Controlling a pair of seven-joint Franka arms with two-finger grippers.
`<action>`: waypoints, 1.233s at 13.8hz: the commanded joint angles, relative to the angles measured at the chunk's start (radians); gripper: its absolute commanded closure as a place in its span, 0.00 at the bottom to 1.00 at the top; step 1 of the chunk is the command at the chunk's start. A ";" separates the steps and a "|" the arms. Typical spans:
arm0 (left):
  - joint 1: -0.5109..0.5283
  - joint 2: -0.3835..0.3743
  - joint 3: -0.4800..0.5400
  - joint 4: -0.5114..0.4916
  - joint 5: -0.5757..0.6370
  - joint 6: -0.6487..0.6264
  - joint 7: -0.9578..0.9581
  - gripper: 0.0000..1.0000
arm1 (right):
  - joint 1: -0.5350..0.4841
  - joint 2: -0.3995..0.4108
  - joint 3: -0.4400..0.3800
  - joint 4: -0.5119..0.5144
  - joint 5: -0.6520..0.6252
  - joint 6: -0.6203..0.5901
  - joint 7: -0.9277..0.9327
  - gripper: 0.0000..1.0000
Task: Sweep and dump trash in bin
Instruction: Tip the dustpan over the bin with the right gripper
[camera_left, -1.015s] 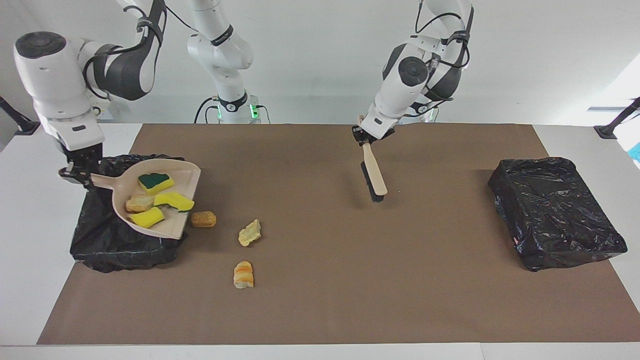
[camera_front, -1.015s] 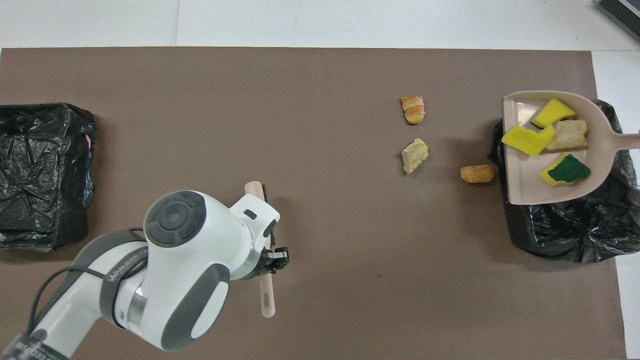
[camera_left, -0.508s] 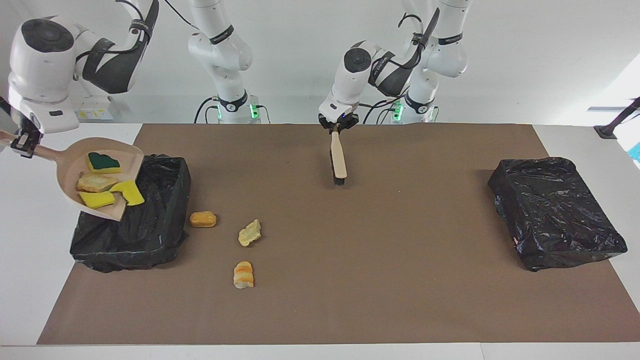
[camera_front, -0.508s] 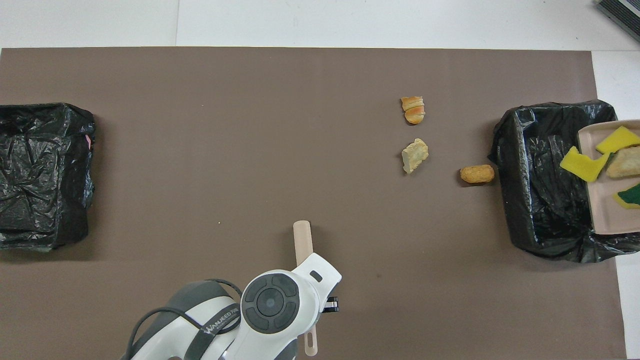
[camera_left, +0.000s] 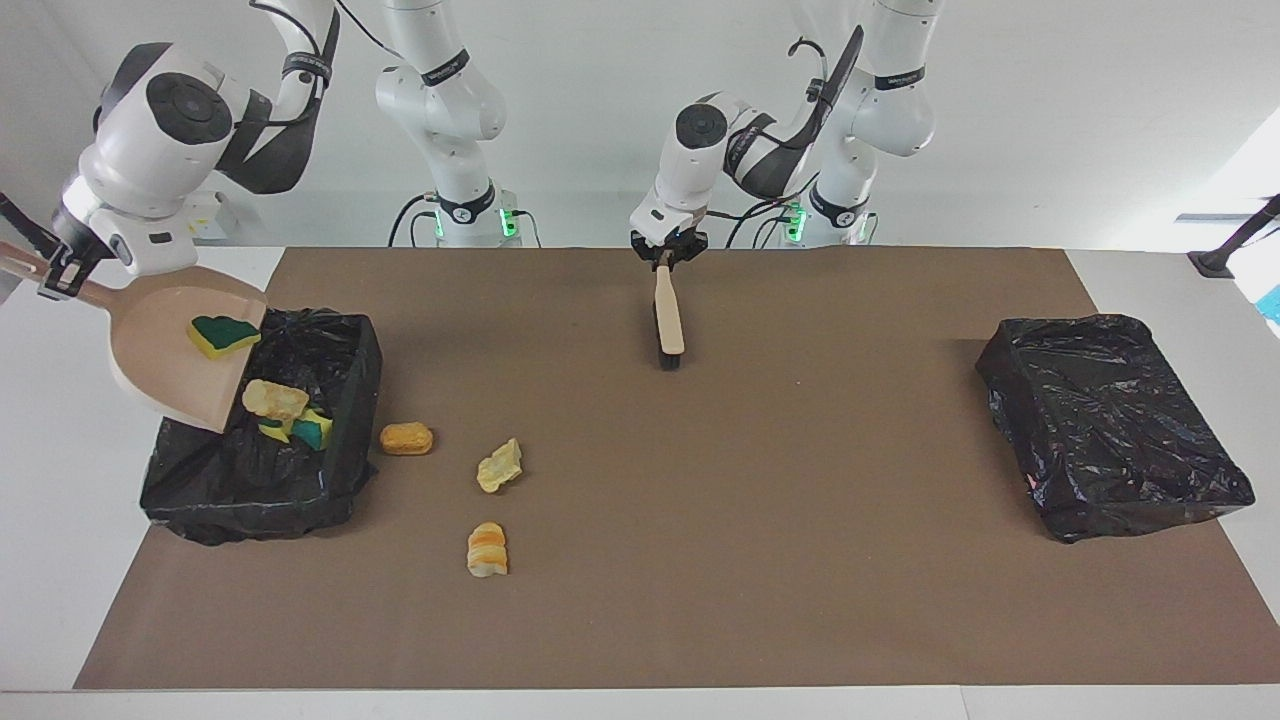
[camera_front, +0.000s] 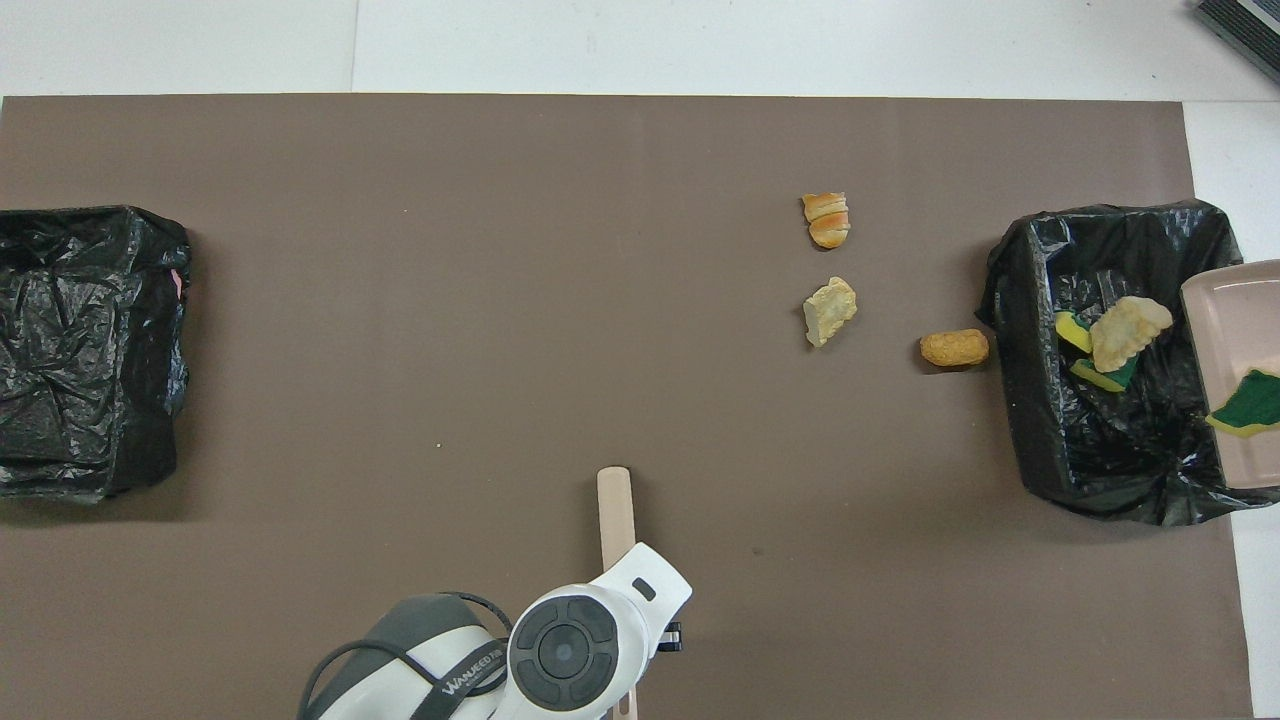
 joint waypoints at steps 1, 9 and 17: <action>-0.010 -0.020 0.019 -0.033 -0.002 0.024 0.031 1.00 | 0.023 -0.024 0.008 0.001 -0.085 -0.038 0.018 1.00; 0.091 -0.009 0.025 0.013 -0.002 0.016 0.114 0.00 | 0.141 -0.041 0.012 0.001 -0.252 -0.105 0.076 1.00; 0.474 -0.020 0.028 0.158 0.106 -0.038 0.259 0.00 | 0.202 -0.035 0.021 0.053 -0.201 -0.107 0.069 1.00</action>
